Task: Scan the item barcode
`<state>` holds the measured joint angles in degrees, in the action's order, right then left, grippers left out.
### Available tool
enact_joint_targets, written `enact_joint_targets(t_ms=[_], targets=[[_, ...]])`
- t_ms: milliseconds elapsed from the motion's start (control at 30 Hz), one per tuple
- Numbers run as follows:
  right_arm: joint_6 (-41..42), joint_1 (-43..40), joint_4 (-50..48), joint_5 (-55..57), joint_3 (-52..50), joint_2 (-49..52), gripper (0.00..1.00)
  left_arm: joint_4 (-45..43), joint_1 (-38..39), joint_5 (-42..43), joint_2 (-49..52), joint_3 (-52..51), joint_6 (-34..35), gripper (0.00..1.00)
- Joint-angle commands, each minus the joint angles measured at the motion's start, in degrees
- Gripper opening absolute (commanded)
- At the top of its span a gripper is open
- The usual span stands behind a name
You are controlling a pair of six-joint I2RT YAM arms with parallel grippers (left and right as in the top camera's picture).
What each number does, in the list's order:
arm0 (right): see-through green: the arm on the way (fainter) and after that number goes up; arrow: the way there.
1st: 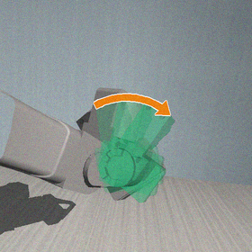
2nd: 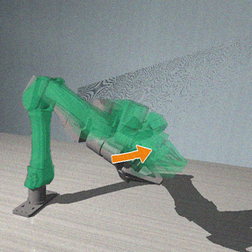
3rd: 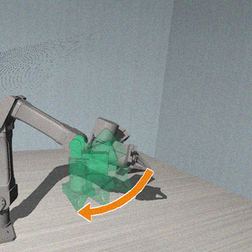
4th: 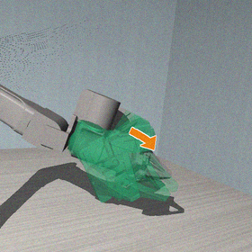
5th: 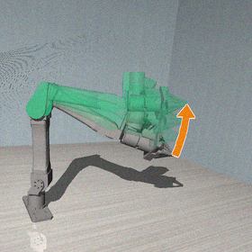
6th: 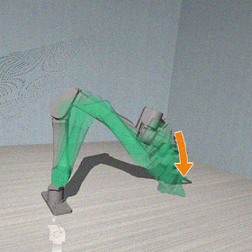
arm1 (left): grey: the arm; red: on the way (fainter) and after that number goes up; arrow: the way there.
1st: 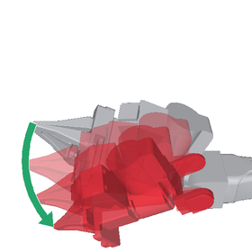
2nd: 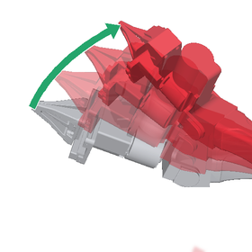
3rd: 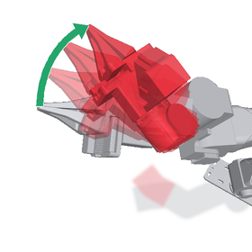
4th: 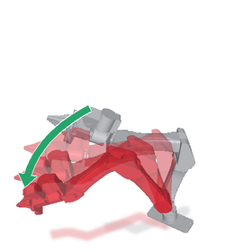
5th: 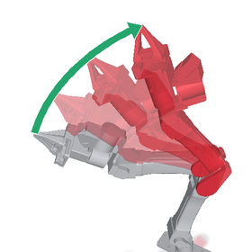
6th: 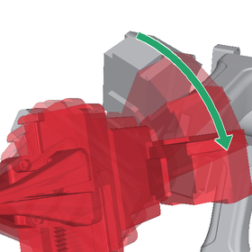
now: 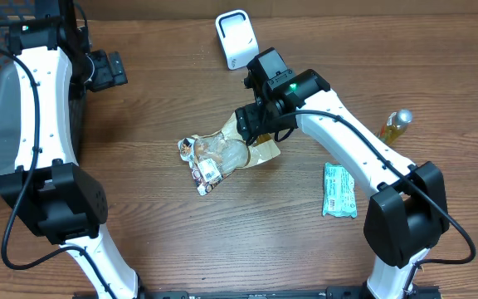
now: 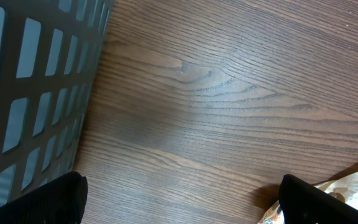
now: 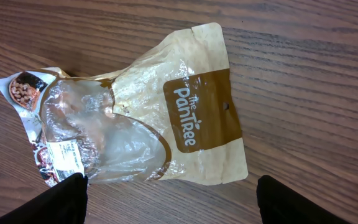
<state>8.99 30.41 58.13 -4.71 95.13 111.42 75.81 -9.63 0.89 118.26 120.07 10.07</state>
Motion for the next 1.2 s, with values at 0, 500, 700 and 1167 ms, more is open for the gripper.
enact_joint_targets(t_ms=[0, 500, 700, 1167], targets=[[-0.1, -0.3, -0.4, -0.5, -0.2, -0.3, 0.84, 0.0, 0.3, 0.2, 0.0, 1.1, -1.1, 1.00], [-1.7, -9.4, 1.3, -13.2, -0.2, -0.3, 0.94, 0.0, 0.3, 0.2, 0.0, 1.1, -1.1, 1.00], [-4.1, -12.3, 3.1, -14.7, -0.4, -0.3, 0.94, -0.1, 0.3, 0.2, 0.0, 1.1, -1.1, 1.00], [-6.7, -12.3, 2.2, -14.7, -0.8, -0.2, 0.95, 4.9, 1.4, 26.3, 0.2, 0.9, 3.9, 0.21]])
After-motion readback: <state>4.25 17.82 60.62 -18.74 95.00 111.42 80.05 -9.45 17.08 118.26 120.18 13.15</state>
